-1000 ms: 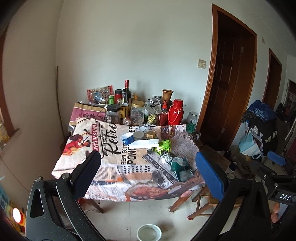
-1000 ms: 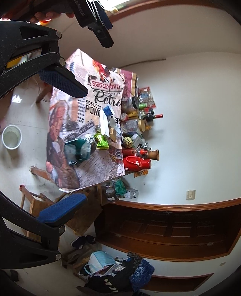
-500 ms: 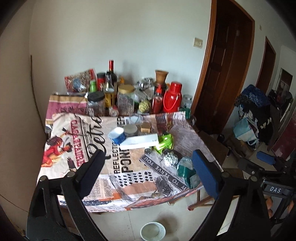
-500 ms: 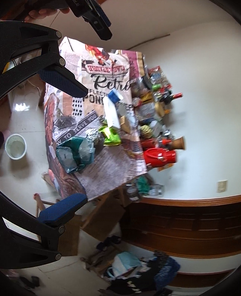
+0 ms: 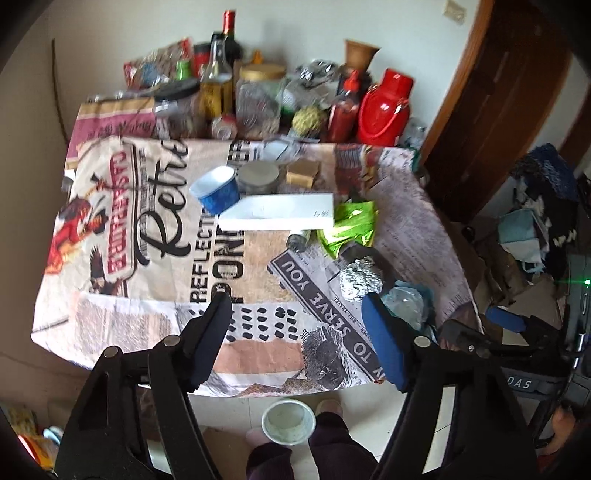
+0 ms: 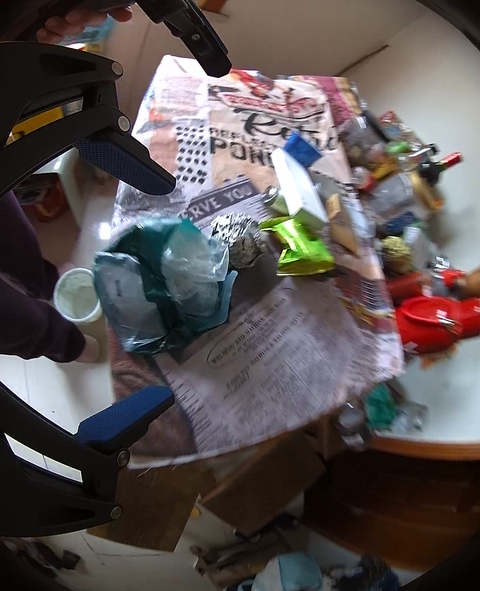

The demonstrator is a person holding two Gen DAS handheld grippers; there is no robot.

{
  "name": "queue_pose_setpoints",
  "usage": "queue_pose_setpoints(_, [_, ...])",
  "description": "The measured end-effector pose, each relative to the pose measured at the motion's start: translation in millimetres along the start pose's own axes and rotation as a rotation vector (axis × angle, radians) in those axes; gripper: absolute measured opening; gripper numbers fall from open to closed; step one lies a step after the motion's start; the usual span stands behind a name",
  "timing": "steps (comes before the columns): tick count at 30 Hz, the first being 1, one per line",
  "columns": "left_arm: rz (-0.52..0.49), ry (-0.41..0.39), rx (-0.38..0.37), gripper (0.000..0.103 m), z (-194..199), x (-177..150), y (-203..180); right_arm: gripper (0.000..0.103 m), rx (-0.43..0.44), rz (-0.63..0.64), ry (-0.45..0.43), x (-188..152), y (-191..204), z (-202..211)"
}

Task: Collect trash
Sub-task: 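Move both tools toward the table, right tool toward the teal plastic bag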

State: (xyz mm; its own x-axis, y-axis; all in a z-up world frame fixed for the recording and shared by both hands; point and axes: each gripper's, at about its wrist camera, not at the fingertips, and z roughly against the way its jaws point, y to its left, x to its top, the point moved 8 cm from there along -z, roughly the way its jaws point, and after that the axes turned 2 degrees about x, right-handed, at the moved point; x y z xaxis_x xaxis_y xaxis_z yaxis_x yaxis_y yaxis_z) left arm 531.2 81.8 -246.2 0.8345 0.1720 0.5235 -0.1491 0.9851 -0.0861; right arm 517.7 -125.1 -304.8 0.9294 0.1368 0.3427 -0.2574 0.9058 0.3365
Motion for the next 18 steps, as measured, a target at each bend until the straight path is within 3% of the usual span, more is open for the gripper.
queue_pose_setpoints(3, [0.035, 0.053, 0.026, 0.072, -23, -1, -2, 0.102, 0.044, 0.022, 0.074, 7, -8, -26])
queue_pose_setpoints(8, [0.072, 0.129, 0.027, 0.072, -52, -6, -14, 0.078, 0.113, 0.026, 0.202, 6, -19, -61])
queue_pose_setpoints(9, [0.076, 0.136, 0.029, 0.072, -56, -6, -17, 0.077, 0.12, 0.029, 0.216, 6, -21, -65])
queue_pose_setpoints(12, [0.071, 0.166, 0.032, 0.072, -72, -6, -27, 0.07, 0.19, 0.023, 0.229, 7, -21, -67])
queue_pose_setpoints(14, [0.075, 0.18, 0.03, 0.072, -80, -6, -29, 0.055, 0.212, 0.044, 0.228, 9, -19, -66])
queue_pose_setpoints(18, [0.103, 0.221, 0.002, 0.072, -100, -5, -38, 0.04, 0.218, 0.104, 0.232, 9, -16, -63])
